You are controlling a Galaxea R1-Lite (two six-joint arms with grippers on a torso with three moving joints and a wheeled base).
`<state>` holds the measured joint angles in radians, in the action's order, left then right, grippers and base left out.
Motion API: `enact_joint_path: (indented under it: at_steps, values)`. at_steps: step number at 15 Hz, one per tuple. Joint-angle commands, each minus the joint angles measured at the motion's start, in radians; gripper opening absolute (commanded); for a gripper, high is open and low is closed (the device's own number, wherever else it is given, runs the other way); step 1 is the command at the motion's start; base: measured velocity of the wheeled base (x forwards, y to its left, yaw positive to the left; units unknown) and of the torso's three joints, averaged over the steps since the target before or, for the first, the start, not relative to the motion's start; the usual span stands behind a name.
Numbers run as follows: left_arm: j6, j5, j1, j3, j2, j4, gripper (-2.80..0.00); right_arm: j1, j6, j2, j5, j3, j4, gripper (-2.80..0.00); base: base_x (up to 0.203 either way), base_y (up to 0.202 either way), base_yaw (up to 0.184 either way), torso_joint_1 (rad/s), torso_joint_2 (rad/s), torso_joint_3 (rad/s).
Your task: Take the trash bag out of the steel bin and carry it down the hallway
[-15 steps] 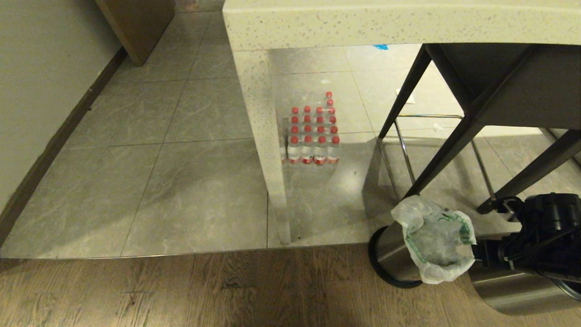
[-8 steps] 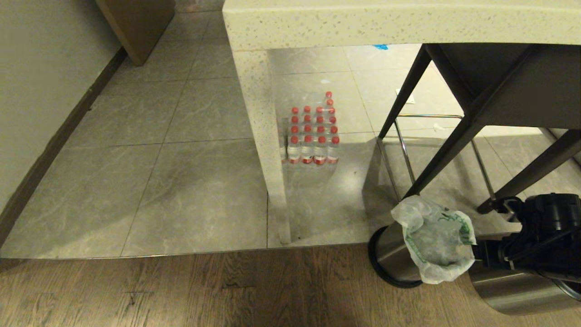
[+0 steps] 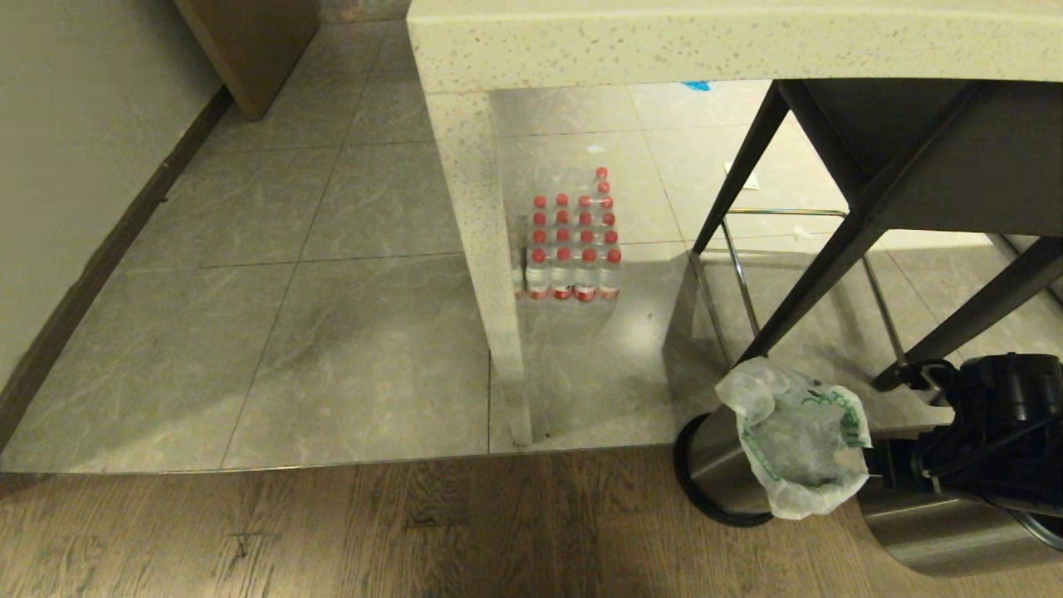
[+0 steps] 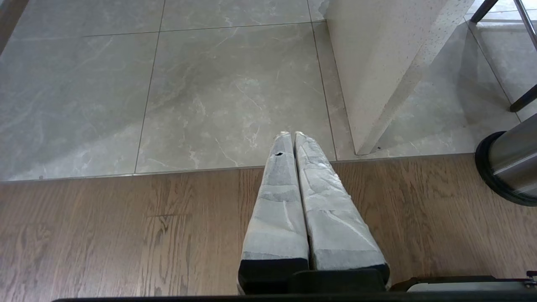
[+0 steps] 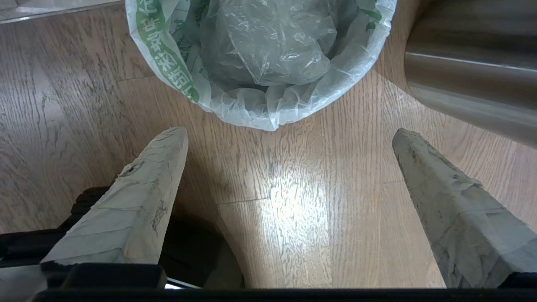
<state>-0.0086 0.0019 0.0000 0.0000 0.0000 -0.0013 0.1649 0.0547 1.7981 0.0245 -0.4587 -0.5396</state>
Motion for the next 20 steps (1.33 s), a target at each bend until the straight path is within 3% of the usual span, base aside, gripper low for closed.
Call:
enact_joint_path:
  at_steps: [1, 20]
  values:
    - [-0.001, 0.001, 0.0, 0.001, -0.001, 0.0, -2.8, -0.166, -0.079, -1.798, -0.044, 0.393, 0.693, 0.0, 0.0, 0.0, 0.0, 0.0, 0.0, 0.0]
    - [-0.001, 0.0, 0.0, 0.0, -0.001, 0.0, -2.8, -0.166, -0.079, -1.798, -0.044, 0.393, 0.693, 0.0, 0.0, 0.0, 0.0, 0.0, 0.0, 0.0]
